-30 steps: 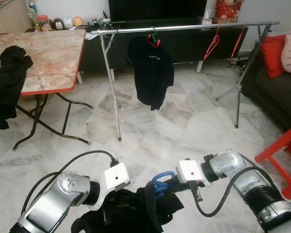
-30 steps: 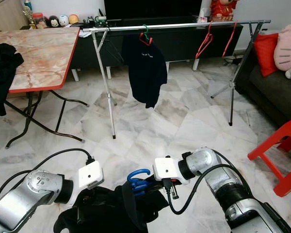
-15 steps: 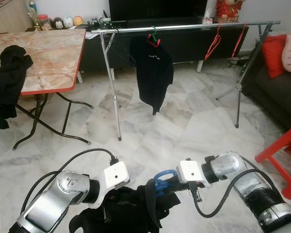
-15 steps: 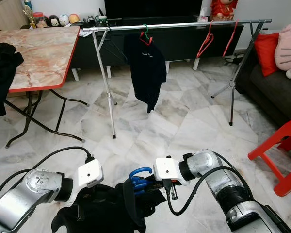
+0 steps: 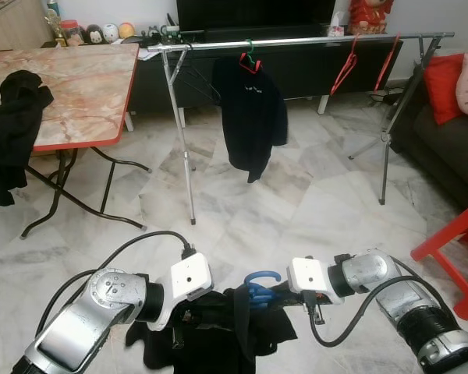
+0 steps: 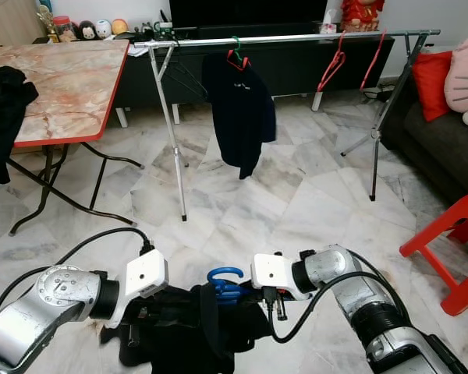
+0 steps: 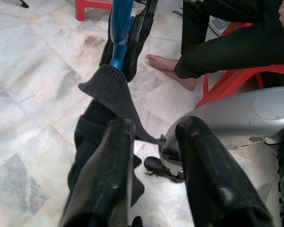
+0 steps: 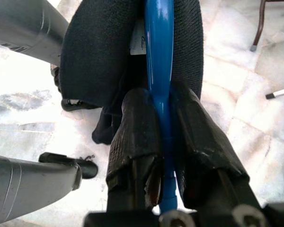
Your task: Hang hanger
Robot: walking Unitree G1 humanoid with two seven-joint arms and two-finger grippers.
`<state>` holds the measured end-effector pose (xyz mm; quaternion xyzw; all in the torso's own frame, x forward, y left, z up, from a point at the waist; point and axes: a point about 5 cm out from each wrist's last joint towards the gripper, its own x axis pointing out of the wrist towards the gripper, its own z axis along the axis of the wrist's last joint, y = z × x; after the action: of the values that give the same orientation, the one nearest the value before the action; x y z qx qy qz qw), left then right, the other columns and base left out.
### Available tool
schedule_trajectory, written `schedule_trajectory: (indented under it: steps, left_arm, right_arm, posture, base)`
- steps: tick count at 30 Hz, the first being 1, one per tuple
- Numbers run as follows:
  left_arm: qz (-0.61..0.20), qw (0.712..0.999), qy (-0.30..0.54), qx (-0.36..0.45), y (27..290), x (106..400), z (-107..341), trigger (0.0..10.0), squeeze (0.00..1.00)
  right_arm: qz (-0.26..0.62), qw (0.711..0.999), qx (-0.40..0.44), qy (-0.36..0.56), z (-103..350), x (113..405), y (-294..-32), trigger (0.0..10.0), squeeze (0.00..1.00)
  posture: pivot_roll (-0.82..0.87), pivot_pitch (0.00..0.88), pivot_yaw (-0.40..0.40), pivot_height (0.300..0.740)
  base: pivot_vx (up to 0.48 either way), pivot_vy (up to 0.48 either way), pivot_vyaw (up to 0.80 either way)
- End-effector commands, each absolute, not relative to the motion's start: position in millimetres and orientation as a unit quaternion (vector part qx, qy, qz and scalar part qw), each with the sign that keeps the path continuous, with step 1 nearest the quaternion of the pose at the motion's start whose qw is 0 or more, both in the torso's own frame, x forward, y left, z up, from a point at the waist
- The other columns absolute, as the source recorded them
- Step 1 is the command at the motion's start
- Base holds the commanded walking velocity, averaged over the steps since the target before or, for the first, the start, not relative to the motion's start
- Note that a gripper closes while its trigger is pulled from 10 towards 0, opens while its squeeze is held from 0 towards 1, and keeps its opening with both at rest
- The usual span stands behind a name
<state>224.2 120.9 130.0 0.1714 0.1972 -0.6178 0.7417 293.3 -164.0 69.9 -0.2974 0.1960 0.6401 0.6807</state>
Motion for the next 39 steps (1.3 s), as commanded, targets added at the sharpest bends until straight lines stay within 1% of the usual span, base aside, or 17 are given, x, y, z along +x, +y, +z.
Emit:
schedule_trajectory:
  steps: [1, 5, 7, 8, 14, 16, 19, 21, 23, 25, 26, 28, 31, 33, 34, 35, 39]
  left_arm:
    - [-0.615, 0.744, 0.190, 0.183, 125, 226, 135, 10.0, 1.00]
    - [-0.606, 0.750, 0.185, 0.189, 126, 228, 138, 10.0, 1.00]
    - [-0.589, 0.765, 0.172, 0.195, 130, 233, 143, 10.0, 1.00]
    - [-0.571, 0.779, 0.163, 0.202, 136, 238, 148, 10.0, 1.00]
    - [-0.540, 0.802, 0.152, 0.208, 148, 244, 156, 10.0, 1.00]
    - [-0.515, 0.819, 0.140, 0.212, 155, 248, 161, 10.0, 1.00]
    - [-0.489, 0.838, 0.133, 0.202, 160, 251, 163, 10.0, 1.00]
    - [-0.439, 0.873, 0.108, 0.182, 163, 257, 165, 10.0, 1.00]
    - [-0.417, 0.886, 0.100, 0.175, 164, 259, 165, 10.0, 1.00]
    - [-0.413, 0.889, 0.097, 0.173, 164, 259, 165, 10.0, 1.00]
    - [-0.392, 0.901, 0.091, 0.163, 163, 260, 162, 10.0, 0.00]
    - [-0.365, 0.915, 0.084, 0.150, 162, 260, 158, 10.0, 0.00]
    - [-0.356, 0.919, 0.082, 0.146, 162, 260, 157, 10.0, 0.00]
    - [-0.296, 0.950, 0.061, 0.082, 145, 258, 143, 10.0, 0.00]
    - [-0.296, 0.950, 0.061, 0.082, 145, 258, 143, 10.0, 0.00]
    - [-0.261, 0.963, 0.051, 0.045, 135, 256, 137, 10.0, 0.00]
    - [-0.232, 0.971, 0.036, 0.035, 121, 255, 133, 10.0, 0.00]
  right_arm:
    - [0.623, 0.702, -0.293, 0.183, 75, 297, -168, 0.0, 0.00]
    - [0.599, 0.725, -0.290, 0.178, 76, 300, -173, 0.0, 0.00]
    - [0.574, 0.748, -0.284, 0.175, 77, 303, -178, 0.0, 0.00]
    - [0.549, 0.767, -0.282, 0.177, 75, 305, -184, 0.0, 0.00]
    - [0.509, 0.794, -0.279, 0.182, 72, 305, -195, 0.0, 0.00]
    - [0.474, 0.820, -0.266, 0.179, 72, 307, -201, 0.0, 0.00]
    - [0.442, 0.842, -0.248, 0.182, 70, 309, -205, 0.0, 0.00]
    - [0.421, 0.862, -0.223, 0.173, 70, 311, -203, 0.0, 0.00]
    - [0.411, 0.871, -0.213, 0.164, 72, 313, -201, 0.0, 0.00]
    - [0.407, 0.874, -0.211, 0.161, 72, 314, -200, 0.0, 0.00]
    - [0.393, 0.885, -0.202, 0.151, 76, 318, -198, 0.0, 0.00]
    - [0.373, 0.898, -0.188, 0.139, 80, 323, -196, 0.0, 0.00]
    - [0.367, 0.901, -0.185, 0.137, 81, 324, -196, 0.0, 0.00]
    - [0.360, 0.914, -0.161, 0.096, 93, 329, -177, 0.0, 0.00]
    - [0.360, 0.914, -0.161, 0.096, 93, 329, -177, 0.0, 0.00]
    - [0.358, 0.919, -0.148, 0.072, 100, 331, -165, 0.0, 0.00]
    - [0.357, 0.924, -0.127, 0.049, 108, 334, -150, 0.0, 0.00]
  posture:
    - [-0.07, 0.003, -0.002, 0.740]
    - [-0.07, 0.000, -0.004, 0.740]
    - [-0.07, 0.000, -0.007, 0.740]
    - [-0.07, 0.000, -0.007, 0.740]
    - [-0.07, 0.000, -0.006, 0.740]
    - [-0.07, 0.000, -0.007, 0.740]
    - [-0.08, 0.000, -0.007, 0.740]
    - [-0.07, 0.000, -0.005, 0.740]
    - [-0.07, 0.000, -0.004, 0.740]
    - [-0.07, 0.000, -0.004, 0.740]
    - [-0.08, 0.000, -0.001, 0.740]
    - [-0.08, 0.000, -0.001, 0.740]
    - [-0.08, 0.000, -0.001, 0.740]
    - [-0.08, 0.000, -0.004, 0.740]
    - [-0.08, 0.000, -0.004, 0.740]
    - [-0.08, 0.000, -0.004, 0.740]
    - [-0.07, 0.000, -0.004, 0.740]
  base:
    - [0.000, 0.000, 0.00]
    - [0.000, 0.000, 0.00]
    - [0.000, 0.000, 0.00]
    - [0.000, 0.000, 0.00]
    - [0.000, 0.000, 0.00]
    - [0.000, 0.000, 0.00]
    - [0.000, 0.000, 0.00]
    - [0.000, 0.000, 0.00]
    - [0.000, 0.000, 0.00]
    - [0.000, 0.000, 0.00]
    - [0.000, 0.000, 0.00]
    - [0.000, 0.000, 0.00]
    - [0.000, 0.000, 0.00]
    - [0.000, 0.000, 0.00]
    - [0.000, 0.000, 0.00]
    - [0.000, 0.000, 0.00]
    - [0.000, 0.000, 0.00]
